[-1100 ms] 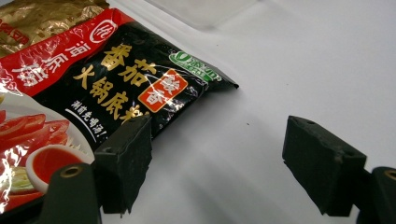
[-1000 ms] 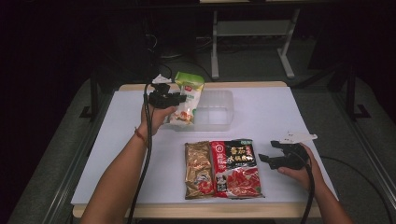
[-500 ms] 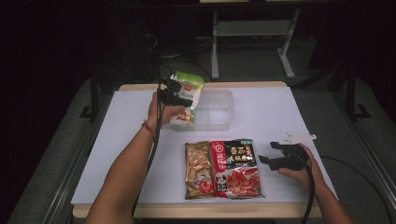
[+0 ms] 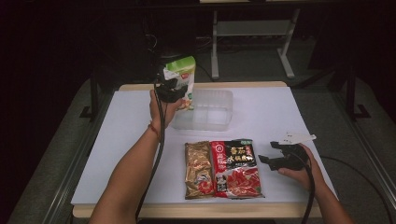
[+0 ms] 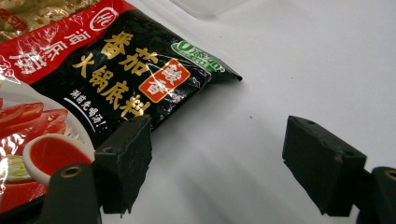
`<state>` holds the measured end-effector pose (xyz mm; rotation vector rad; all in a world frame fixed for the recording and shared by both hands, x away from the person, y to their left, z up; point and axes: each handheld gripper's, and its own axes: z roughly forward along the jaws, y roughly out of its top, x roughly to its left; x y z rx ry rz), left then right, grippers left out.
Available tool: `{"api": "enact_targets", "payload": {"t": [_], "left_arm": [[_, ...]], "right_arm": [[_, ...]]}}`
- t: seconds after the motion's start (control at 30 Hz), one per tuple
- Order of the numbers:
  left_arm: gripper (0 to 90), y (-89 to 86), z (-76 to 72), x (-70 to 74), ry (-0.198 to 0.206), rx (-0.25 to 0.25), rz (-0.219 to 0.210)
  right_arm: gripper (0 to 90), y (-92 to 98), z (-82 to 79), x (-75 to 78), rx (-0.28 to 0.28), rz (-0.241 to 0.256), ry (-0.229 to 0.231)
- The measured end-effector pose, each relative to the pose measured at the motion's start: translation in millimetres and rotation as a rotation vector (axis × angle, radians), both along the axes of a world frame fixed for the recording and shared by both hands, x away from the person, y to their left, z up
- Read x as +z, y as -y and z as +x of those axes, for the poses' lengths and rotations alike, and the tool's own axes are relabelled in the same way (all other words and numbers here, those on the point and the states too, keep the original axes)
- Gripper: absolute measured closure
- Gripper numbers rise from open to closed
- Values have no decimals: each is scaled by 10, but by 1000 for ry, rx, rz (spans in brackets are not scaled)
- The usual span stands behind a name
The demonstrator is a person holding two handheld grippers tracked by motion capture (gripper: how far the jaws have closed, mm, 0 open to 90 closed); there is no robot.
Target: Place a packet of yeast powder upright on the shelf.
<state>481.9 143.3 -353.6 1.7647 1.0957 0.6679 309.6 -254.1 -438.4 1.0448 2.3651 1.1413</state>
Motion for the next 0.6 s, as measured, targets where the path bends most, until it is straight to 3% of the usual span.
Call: {"api": "enact_targets", "payload": {"t": [0.07,0.1,0.2,0.23,0.33,0.4,0.5,0.53,0.6], "left_arm": [[739,0,-12,-42,16,21,-21],[740,-11,-32,-144,39,40,-63],[739,-28,-72,-258,69,69,-93],[738,-55,-98,-370,70,77,-155],[728,-34,-147,-434,91,75,-156],[719,51,-220,-495,108,16,-100],[672,105,-267,-514,99,-19,-92],[649,105,-267,-514,99,-19,-92],[627,87,-284,-488,108,-17,-131]], "right_arm": [[231,-5,2,-4,2,-1,-1],[231,-13,4,-11,7,-2,-5],[231,-16,2,-13,8,-4,-4],[231,-15,0,-10,8,-3,-2],[231,-10,1,-4,6,-2,2],[231,-15,0,-2,6,-3,3],[231,-21,-1,-1,9,-7,5],[231,-21,-1,-1,9,-7,5],[231,-19,-4,2,6,-4,7]]}}
